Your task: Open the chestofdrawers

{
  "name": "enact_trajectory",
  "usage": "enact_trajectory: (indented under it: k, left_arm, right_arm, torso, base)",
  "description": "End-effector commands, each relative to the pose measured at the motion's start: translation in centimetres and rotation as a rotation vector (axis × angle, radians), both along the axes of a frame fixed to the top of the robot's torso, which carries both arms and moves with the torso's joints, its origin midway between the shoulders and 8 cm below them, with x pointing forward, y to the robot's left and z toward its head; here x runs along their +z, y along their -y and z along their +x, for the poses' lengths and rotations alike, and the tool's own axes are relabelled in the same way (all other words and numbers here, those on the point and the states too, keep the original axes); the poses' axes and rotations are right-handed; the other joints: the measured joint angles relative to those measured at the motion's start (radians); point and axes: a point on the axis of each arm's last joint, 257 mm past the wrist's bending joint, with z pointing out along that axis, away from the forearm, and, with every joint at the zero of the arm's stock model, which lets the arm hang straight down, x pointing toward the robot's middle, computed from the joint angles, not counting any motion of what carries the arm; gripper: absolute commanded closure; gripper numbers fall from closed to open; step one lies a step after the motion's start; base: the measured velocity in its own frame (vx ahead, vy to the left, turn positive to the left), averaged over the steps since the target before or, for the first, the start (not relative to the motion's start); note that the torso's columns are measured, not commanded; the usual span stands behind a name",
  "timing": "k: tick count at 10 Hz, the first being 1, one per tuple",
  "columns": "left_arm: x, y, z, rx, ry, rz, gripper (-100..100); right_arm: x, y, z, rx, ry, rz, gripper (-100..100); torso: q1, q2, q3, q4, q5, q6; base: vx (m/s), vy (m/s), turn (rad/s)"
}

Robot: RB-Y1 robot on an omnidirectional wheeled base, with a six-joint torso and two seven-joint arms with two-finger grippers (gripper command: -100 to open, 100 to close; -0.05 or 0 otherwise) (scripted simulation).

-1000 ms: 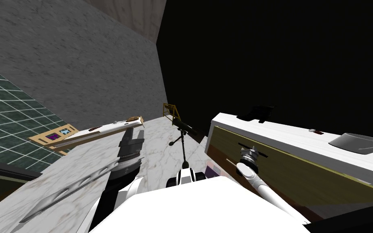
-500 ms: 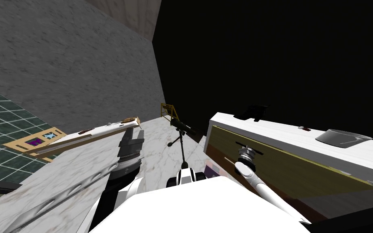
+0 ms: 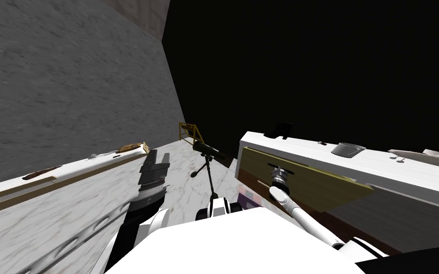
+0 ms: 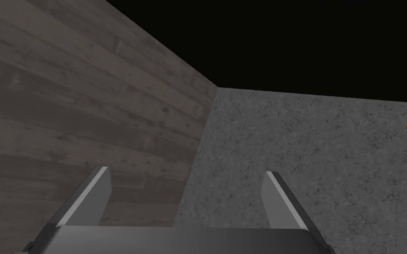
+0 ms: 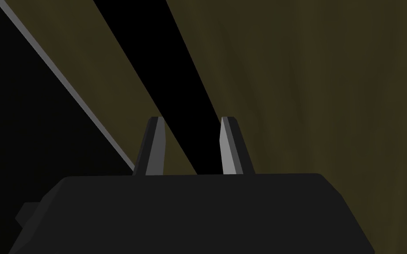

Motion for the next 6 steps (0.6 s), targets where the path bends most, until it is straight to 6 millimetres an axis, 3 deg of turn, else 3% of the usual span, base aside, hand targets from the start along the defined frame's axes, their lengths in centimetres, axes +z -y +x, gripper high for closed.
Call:
enact_trajectory:
  k: [1, 2, 3, 6]
  left_arm:
    - [0.0, 0.0, 0.0, 0.0, 0.0, 0.0, 0]
    - [0.0, 0.0, 0.0, 0.0, 0.0, 0.0, 0]
    - [0.0, 0.0, 0.0, 0.0, 0.0, 0.0, 0]
    - [0.0, 0.0, 0.0, 0.0, 0.0, 0.0, 0]
  right_arm:
    - [0.0, -2.9, 3.2, 0.082, 0.002, -0.004, 100]
    - [0.0, -4.1, 4.4, 0.115, 0.002, -0.007, 100]
    - [0.0, -3.6, 3.8, 0.1, 0.003, -0.004, 100]
    - [0.9, -3.8, 5.2, 0.132, 0.006, -0.004, 100]
  torso:
    - [-0.002, 0.0, 0.0, 0.0, 0.0, 0.001]
    - [-0.002, 0.001, 0.001, 0.0, -0.001, 0.0]
    - [-0.002, 0.001, 0.001, 0.0, 0.0, 0.001]
    - [0.004, 0.007, 0.004, 0.002, 0.0, -0.003]
  base:
    - [0.061, 0.027, -0.339]
    - [0.069, 0.031, -0.363]
    - [0.026, 0.015, -0.068]
    - [-0.124, 0.096, -0.012]
